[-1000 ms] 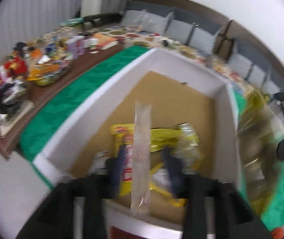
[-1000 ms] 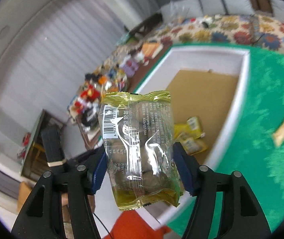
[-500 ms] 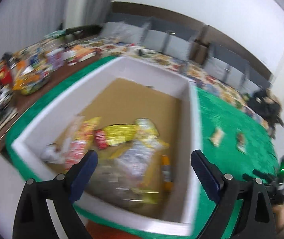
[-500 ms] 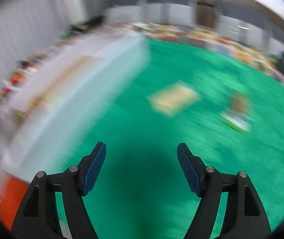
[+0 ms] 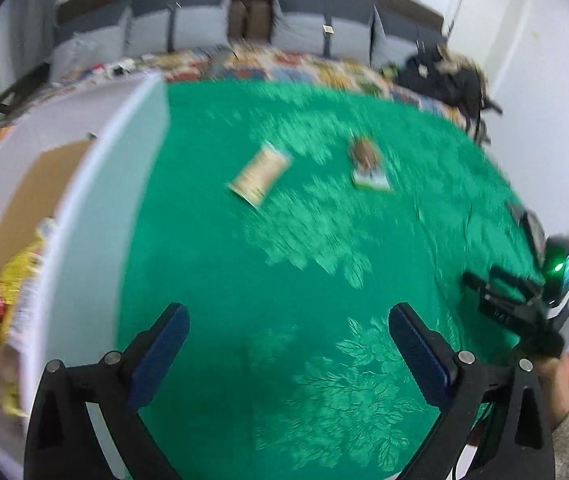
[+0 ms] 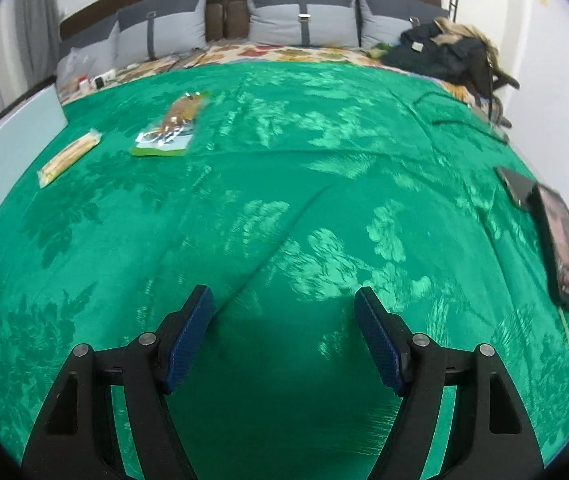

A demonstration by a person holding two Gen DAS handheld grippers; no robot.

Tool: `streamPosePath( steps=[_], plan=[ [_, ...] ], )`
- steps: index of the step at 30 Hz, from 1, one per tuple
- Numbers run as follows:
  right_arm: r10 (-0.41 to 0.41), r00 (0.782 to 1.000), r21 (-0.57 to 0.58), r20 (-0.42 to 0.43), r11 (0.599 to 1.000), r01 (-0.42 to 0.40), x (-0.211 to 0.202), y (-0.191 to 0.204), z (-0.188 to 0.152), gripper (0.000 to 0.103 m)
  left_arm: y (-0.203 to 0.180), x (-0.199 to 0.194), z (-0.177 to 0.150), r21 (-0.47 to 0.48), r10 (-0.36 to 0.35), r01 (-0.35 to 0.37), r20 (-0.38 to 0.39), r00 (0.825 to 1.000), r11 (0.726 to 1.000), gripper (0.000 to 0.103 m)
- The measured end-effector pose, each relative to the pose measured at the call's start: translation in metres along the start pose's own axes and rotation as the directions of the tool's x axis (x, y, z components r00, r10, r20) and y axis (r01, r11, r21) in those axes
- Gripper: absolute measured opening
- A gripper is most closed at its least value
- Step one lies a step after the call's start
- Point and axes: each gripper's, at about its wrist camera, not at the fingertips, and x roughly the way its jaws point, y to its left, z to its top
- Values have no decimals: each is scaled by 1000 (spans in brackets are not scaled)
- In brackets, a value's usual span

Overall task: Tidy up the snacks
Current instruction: 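Withdraw both grippers from the box back to the bedspread, then move the left gripper over the cream wafer bar packet while the right gripper approaches the sausage packet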

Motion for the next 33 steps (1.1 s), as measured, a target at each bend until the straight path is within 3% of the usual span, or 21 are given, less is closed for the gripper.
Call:
streamPosePath(
  steps=[6,16,22,28,30,32,33],
  plan=[
    [24,1000,-67,4,997,-24,0,7,-4,77,-5,37,13,30,12,-10,-68,998,1000,99],
    [44,999,-49,-10,998,-44,4,5,-4,85,44,75,82,-75,33,-39,-76,997,996,99],
    [50,999,-54,-16,997,-50,5,5,-3,88,38,103,116,30,65,-63,-86,994,998,99],
    [50,999,-54,-16,997,-51,5,5,-3,88,29,157,140,104,110,-96,-136,985,990,99],
    [50,999,-54,-16,997,-51,5,5,-3,88,27,172,142,110,121,-105,-149,981,988,94],
    [50,999,-54,-16,997,-51,5,5,-3,88,25,183,140,130,144,-124,-158,977,984,84],
    [50,999,-54,-15,997,-51,5,5,-3,88,24,187,138,139,153,-130,-165,974,982,73]
  ],
)
